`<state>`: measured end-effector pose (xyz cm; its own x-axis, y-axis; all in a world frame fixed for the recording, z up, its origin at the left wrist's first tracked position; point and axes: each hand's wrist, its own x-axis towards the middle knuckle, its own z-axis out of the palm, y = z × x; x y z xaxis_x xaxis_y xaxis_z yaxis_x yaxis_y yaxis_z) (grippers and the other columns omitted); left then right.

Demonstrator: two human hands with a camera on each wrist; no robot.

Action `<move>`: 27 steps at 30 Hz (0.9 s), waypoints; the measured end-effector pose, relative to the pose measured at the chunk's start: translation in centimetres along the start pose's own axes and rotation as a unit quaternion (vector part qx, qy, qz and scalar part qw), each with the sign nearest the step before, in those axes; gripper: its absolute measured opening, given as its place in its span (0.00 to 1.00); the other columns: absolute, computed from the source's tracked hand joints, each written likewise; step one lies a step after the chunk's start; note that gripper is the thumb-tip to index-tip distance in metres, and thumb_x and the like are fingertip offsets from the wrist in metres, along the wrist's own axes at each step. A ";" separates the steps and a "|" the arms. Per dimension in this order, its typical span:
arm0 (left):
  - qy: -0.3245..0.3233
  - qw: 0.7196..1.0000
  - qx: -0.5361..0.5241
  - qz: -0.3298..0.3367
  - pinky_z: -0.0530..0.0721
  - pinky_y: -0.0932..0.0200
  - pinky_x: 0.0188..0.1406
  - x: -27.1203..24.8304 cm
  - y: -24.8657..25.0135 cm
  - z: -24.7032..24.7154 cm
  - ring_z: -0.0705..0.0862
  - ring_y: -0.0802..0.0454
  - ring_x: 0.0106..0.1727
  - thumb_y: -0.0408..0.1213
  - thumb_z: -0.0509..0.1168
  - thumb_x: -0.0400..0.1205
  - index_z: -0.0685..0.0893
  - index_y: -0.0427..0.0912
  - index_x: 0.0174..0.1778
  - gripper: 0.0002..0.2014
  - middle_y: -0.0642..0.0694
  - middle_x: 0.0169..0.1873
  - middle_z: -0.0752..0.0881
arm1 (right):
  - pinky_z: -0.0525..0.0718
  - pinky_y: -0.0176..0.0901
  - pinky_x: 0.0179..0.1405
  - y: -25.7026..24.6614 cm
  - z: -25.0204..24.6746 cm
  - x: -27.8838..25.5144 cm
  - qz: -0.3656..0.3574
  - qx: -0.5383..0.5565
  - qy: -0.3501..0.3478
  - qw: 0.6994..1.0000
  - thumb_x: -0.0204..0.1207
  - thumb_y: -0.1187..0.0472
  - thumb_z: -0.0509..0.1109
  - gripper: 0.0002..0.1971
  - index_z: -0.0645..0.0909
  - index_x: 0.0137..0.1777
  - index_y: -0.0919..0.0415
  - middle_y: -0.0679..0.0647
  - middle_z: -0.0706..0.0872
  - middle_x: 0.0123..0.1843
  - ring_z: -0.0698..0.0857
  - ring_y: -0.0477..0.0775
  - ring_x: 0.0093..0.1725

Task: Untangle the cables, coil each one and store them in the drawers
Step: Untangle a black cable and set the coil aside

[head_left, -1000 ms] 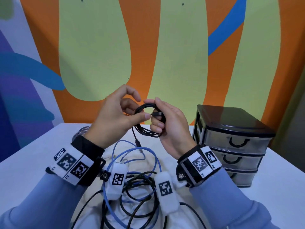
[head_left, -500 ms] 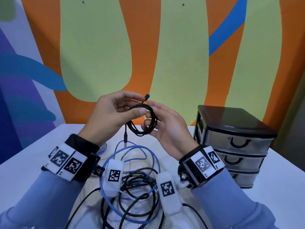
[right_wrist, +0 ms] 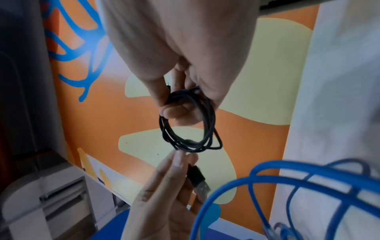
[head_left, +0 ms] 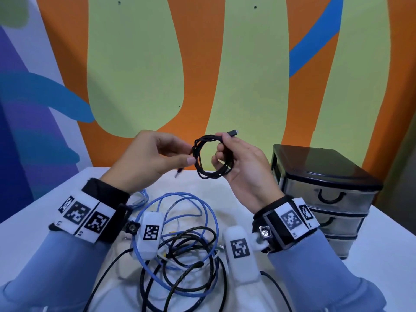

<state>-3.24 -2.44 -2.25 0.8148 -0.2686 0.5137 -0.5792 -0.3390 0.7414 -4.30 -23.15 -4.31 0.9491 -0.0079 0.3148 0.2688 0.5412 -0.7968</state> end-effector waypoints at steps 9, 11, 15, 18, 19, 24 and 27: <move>0.098 0.993 -0.058 -0.020 0.93 0.58 0.51 0.1 -0.4 1.9 0.96 0.46 0.47 0.24 0.75 0.82 0.96 0.40 0.51 0.08 0.45 0.40 0.96 | 0.78 0.34 0.35 1.3 0.9 -0.1 0.049 0.127 -0.015 0.991 0.89 0.64 0.67 0.10 0.83 0.63 0.69 0.54 0.79 0.37 0.73 0.44 0.32; 0.070 0.983 -0.157 -0.068 0.93 0.55 0.57 0.1 0.0 2.1 0.95 0.39 0.55 0.20 0.69 0.84 0.93 0.35 0.58 0.12 0.38 0.47 0.96 | 0.75 0.34 0.34 1.7 0.8 0.1 0.038 0.136 0.005 0.990 0.89 0.64 0.67 0.09 0.82 0.64 0.69 0.53 0.79 0.37 0.73 0.44 0.31; 0.017 0.966 -0.233 -0.107 0.88 0.43 0.71 0.1 0.3 2.0 0.92 0.36 0.63 0.24 0.70 0.85 0.91 0.35 0.64 0.13 0.34 0.54 0.95 | 0.71 0.35 0.34 2.0 0.5 0.3 0.005 0.106 0.036 0.994 0.89 0.65 0.66 0.08 0.85 0.60 0.69 0.53 0.79 0.36 0.73 0.45 0.31; 0.046 0.982 -0.164 -0.084 0.86 0.44 0.72 0.0 -0.1 2.5 0.94 0.41 0.59 0.30 0.80 0.79 0.92 0.42 0.61 0.15 0.40 0.50 0.96 | 0.70 0.36 0.35 2.0 0.5 0.2 0.001 0.048 0.042 0.998 0.90 0.64 0.67 0.09 0.86 0.59 0.67 0.51 0.77 0.35 0.72 0.45 0.32; 0.058 0.982 -0.162 -0.082 0.86 0.45 0.72 0.0 -0.3 2.7 0.94 0.42 0.58 0.31 0.81 0.78 0.92 0.43 0.61 0.15 0.40 0.49 0.96 | 0.70 0.37 0.35 2.0 0.5 0.2 0.001 0.019 0.044 0.999 0.90 0.63 0.67 0.09 0.87 0.59 0.66 0.51 0.76 0.35 0.71 0.46 0.32; 0.043 0.963 -0.249 -0.091 0.82 0.45 0.63 0.0 -0.1 3.1 0.90 0.44 0.49 0.30 0.77 0.81 0.90 0.39 0.64 0.15 0.35 0.47 0.95 | 0.68 0.44 0.42 1.2 -0.3 0.3 0.006 -0.123 0.058 0.991 0.90 0.55 0.67 0.10 0.90 0.59 0.55 0.46 0.75 0.35 0.71 0.46 0.34; -0.004 0.945 -0.302 -0.122 0.82 0.54 0.53 0.0 0.5 3.2 0.88 0.49 0.43 0.30 0.74 0.80 0.89 0.36 0.64 0.15 0.39 0.42 0.91 | 0.67 0.42 0.40 1.0 -0.5 0.3 0.015 -0.077 0.047 0.996 0.91 0.57 0.66 0.11 0.89 0.62 0.59 0.46 0.73 0.34 0.69 0.46 0.33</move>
<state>-3.58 -5.48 -3.30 0.9206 -0.2560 0.2951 -0.2529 0.1851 0.9496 -3.69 -23.03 -5.23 0.9663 -0.0764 0.2457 0.2552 0.4071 -0.8770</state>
